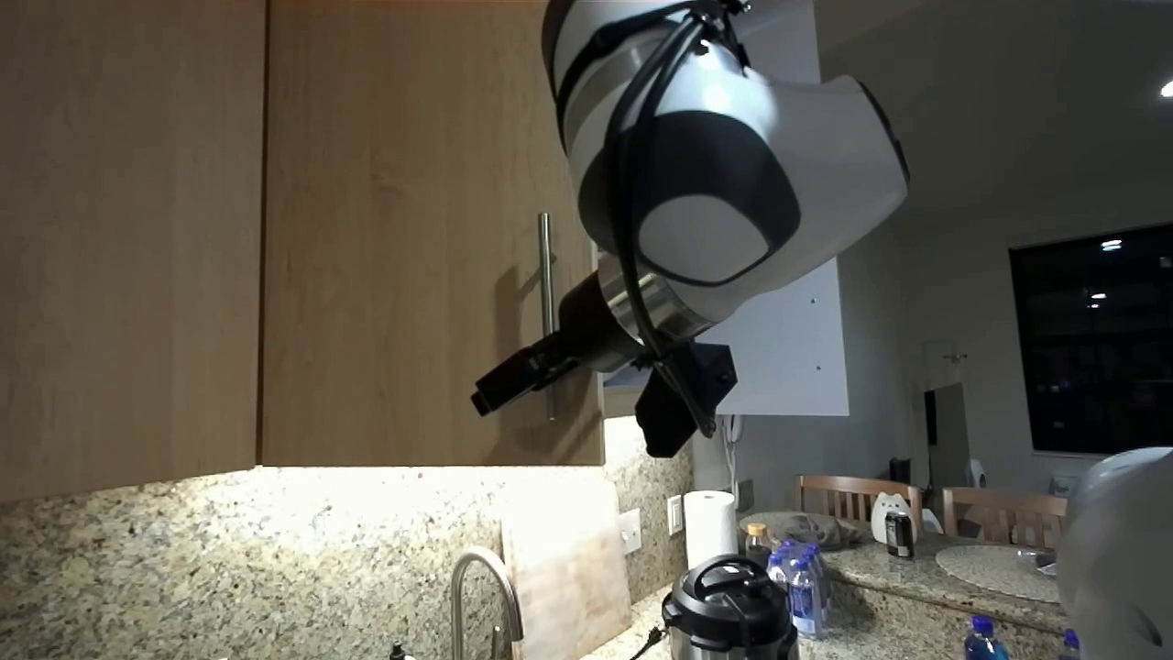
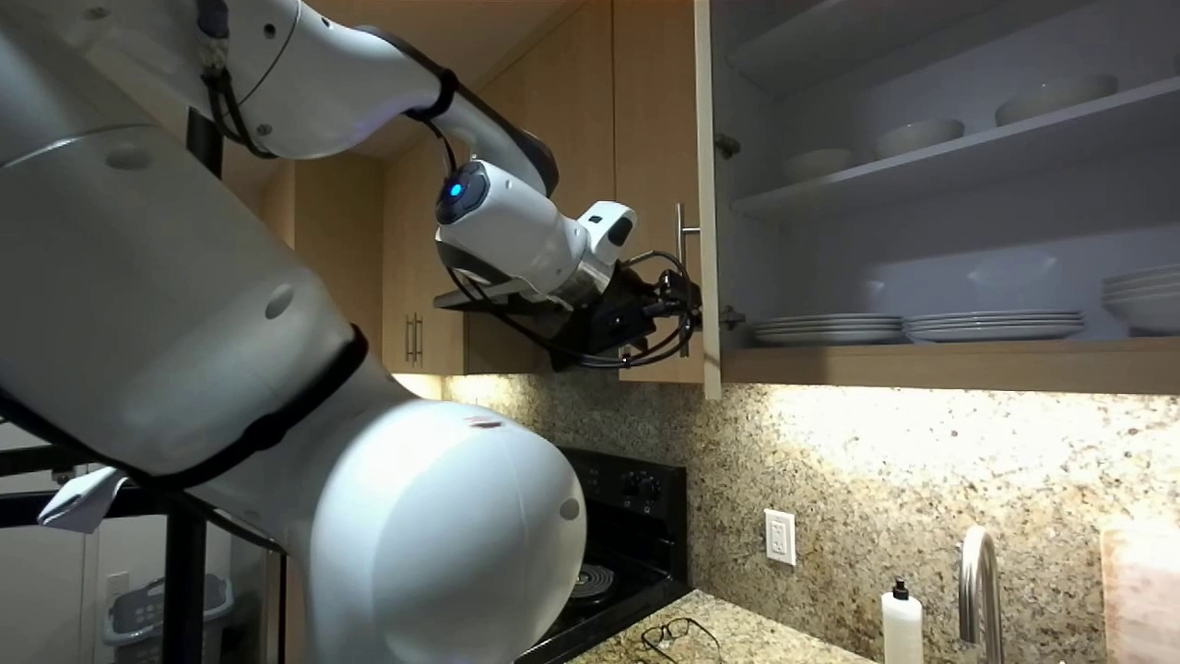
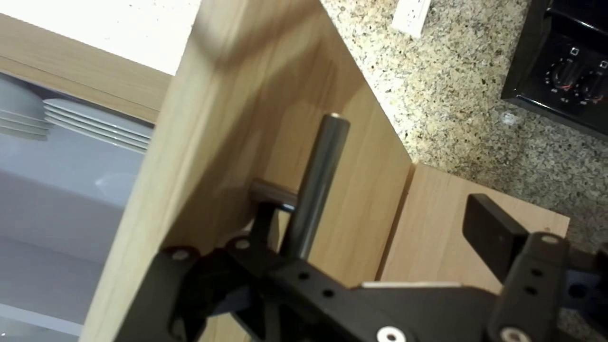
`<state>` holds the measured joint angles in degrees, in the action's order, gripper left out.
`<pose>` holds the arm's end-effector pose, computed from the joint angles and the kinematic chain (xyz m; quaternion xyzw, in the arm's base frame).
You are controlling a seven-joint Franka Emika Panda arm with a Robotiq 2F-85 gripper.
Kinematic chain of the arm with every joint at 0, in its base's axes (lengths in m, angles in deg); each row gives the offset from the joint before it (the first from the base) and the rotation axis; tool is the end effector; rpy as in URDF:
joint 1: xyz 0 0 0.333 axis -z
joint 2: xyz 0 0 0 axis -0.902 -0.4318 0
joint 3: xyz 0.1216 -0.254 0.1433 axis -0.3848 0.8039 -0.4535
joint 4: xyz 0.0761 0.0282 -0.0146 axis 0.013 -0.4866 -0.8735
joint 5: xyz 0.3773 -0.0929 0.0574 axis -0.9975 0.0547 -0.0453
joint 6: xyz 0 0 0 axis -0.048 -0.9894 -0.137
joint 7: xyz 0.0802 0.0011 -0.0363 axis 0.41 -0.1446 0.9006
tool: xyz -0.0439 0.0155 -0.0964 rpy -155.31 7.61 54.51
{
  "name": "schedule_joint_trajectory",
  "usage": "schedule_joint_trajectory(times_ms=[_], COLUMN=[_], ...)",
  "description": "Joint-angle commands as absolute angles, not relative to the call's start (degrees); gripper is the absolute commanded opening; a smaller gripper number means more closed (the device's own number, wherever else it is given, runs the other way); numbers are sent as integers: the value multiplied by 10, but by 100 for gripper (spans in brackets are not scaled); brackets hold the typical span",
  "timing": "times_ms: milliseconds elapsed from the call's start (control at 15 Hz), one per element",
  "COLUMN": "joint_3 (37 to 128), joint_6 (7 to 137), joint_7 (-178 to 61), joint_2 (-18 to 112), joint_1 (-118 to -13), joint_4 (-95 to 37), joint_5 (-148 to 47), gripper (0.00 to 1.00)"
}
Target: Open the left cabinet door
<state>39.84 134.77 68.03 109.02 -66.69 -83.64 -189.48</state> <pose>0.2591 0.1551 0.5061 0.8048 0.1738 0.5633 0.0688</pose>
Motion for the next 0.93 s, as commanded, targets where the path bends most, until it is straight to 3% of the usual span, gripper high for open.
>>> schedule_joint_trajectory(times_ms=[0, 267, 333, 867], joint_3=[393, 400, 396, 389], joint_6=[1388, 1362, 1350, 1368], joint_7=[733, 544, 620, 645], joint_2=[1110, 1077, 1087, 1080], joint_1=[-671, -707, -682, -653], joint_4=[-883, -863, -849, -854], joint_5=[-1967, -1763, -1836, -1882], gripper=[100, 100, 100, 100])
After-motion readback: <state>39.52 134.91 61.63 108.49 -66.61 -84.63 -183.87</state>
